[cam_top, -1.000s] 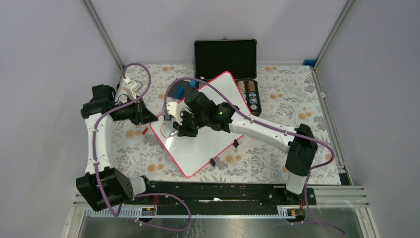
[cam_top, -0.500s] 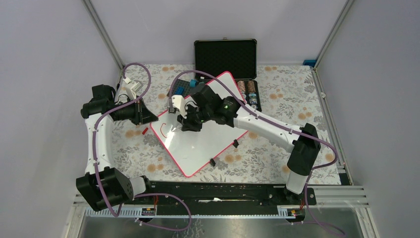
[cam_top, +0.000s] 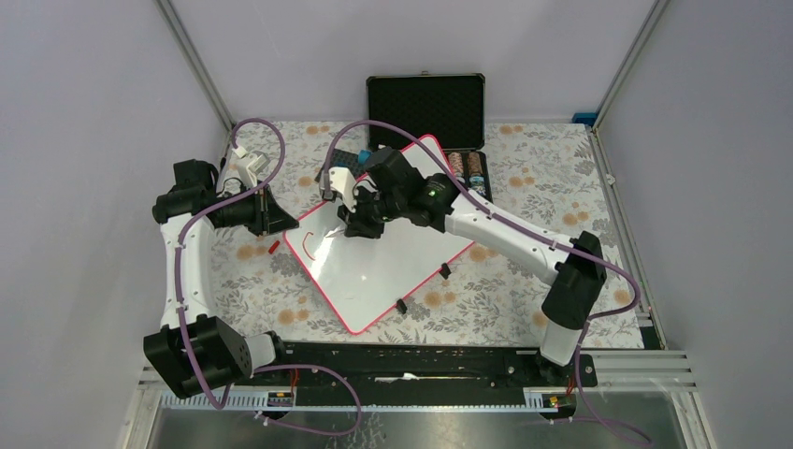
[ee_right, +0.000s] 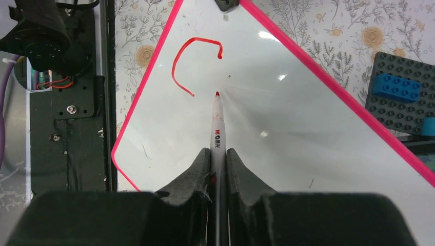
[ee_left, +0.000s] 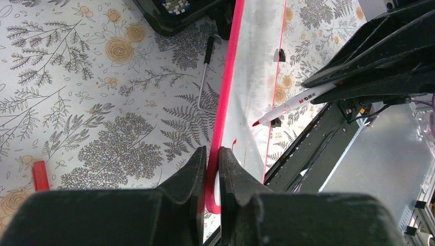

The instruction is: Write a sentence on the whiteboard

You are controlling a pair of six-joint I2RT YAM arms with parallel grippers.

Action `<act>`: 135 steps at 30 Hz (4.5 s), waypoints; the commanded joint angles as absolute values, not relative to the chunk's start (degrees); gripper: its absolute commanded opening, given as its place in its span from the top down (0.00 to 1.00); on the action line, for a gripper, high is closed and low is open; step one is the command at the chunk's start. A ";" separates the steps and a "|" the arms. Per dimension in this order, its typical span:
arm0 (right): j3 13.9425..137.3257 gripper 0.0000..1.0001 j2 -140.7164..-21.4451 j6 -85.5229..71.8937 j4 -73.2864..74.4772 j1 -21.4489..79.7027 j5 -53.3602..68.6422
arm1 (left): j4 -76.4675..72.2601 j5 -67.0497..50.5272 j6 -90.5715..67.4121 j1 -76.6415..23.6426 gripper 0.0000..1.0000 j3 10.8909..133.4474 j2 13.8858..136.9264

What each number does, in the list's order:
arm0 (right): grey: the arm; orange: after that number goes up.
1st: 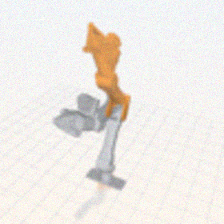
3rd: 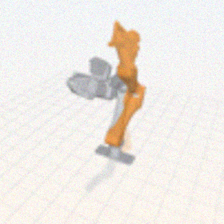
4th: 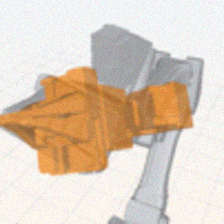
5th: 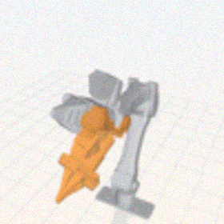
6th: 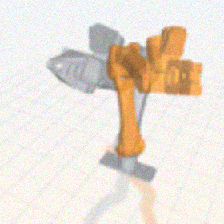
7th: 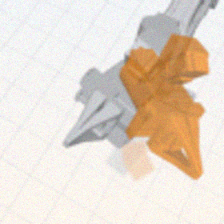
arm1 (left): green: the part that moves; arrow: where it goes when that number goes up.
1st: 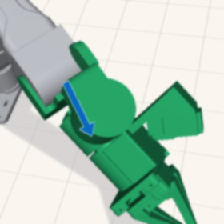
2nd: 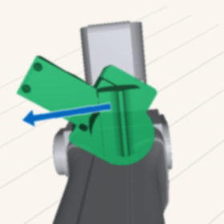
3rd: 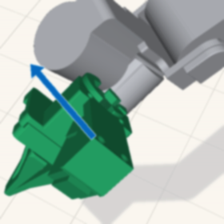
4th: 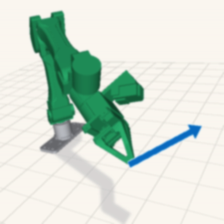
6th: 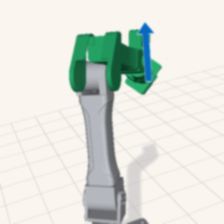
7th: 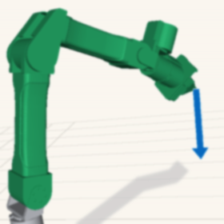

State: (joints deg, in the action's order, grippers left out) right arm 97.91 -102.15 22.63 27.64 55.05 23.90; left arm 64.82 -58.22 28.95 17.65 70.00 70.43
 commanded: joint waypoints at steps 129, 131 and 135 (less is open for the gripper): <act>97.76 1.00 -96.47 23.94 33.88 43.52 44.24 | 65.48 -57.57 29.70 17.94 0.86 69.26 69.08; 99.28 1.00 -97.21 22.85 33.93 42.34 46.04 | 65.45 -57.57 29.78 17.94 0.90 69.26 69.08; 101.10 1.00 -97.70 22.24 34.70 41.33 48.18 | 65.41 -57.68 29.89 17.90 0.93 68.93 68.93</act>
